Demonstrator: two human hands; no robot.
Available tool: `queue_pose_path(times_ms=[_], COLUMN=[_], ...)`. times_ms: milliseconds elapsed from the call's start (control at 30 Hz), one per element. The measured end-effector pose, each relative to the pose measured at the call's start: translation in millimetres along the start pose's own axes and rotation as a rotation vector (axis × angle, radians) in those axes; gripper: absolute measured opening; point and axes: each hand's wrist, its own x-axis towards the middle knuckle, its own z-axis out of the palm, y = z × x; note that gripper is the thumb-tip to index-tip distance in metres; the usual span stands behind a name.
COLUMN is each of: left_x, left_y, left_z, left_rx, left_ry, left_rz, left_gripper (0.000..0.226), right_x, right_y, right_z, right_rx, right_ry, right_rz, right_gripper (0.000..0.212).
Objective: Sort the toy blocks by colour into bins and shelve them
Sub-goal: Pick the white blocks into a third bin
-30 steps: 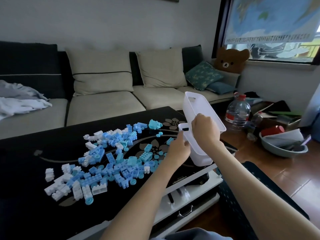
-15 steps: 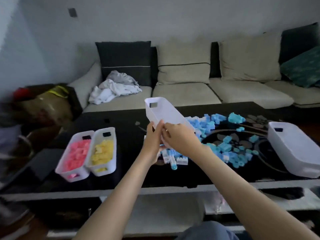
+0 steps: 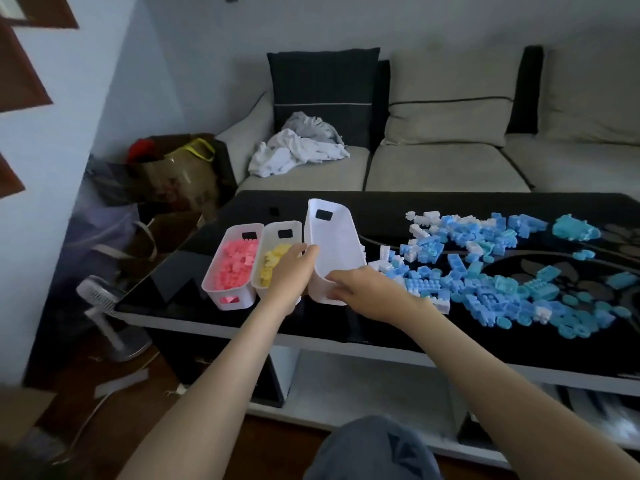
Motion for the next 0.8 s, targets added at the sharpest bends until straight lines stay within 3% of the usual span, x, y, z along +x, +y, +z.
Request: queue_pose_path(times_ms=[100, 233, 400, 533, 633, 700, 800], left_x=[3, 8, 4, -4, -3, -2, -4], left_y=[-6, -9, -4, 6, 16, 19, 20], left_z=[-3, -4, -2, 12, 41, 65, 91], left_rx=[0.068, 0.44, 0.827, 1.102, 1.016, 0.98, 1.168], left_ry=[-0.002, 0.032, 0.081, 0.202, 0.154, 0.039, -0.012], left_rz=[0.006, 0.128, 0.134, 0.313, 0.583, 0.687, 0.646], left_gripper=[0.055, 0.021, 0.019, 0.029, 0.031, 0.031, 0.026], right_x=[1, 9, 13, -3, -14, -22, -32], right_y=[11, 16, 14, 40, 74, 98, 115], right_z=[6, 25, 36, 24, 13, 7, 7], right_rx=[-0.137, -0.217, -0.032, 0.161, 0.2, 0.175, 0.106], right_ry=[0.018, 0.008, 0.042, 0.208, 0.349, 0.257, 0.08], right_rz=[-0.01, -0.054, -0.086, 0.048, 0.27, 0.403, 0.442], right_gripper=[0.027, 0.021, 0.032, 0.048, 0.043, 0.035, 0.035])
